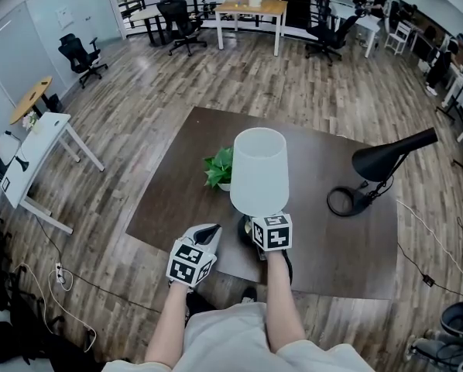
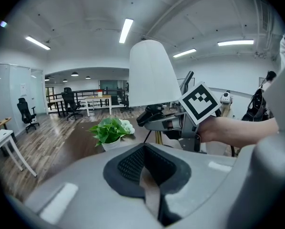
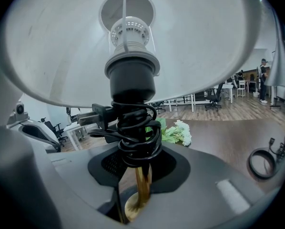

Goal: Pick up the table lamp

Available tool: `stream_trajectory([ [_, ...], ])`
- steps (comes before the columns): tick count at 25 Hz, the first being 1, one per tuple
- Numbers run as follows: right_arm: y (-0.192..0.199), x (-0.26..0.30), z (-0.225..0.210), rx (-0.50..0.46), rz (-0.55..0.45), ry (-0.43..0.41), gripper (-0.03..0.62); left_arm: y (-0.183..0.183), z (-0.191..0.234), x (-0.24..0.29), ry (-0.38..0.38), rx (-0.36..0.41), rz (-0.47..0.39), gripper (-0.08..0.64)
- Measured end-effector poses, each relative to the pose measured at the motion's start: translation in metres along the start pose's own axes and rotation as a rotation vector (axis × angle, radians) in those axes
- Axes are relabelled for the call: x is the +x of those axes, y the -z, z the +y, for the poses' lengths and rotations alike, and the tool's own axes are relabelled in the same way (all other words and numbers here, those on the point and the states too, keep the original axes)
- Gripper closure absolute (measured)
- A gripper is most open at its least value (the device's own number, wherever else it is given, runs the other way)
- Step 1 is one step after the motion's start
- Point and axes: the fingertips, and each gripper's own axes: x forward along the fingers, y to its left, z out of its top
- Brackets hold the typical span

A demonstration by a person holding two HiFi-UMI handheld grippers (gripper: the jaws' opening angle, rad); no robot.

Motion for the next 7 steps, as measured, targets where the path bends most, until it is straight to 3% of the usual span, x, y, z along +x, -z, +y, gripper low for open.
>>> stream_trajectory([
  [7,0.0034,-0.0024,-0.0015,0.001,0.009,0.002,0.460,0.0067,-0.0101,0.0021,0.010,0.010,0.021,0.560],
])
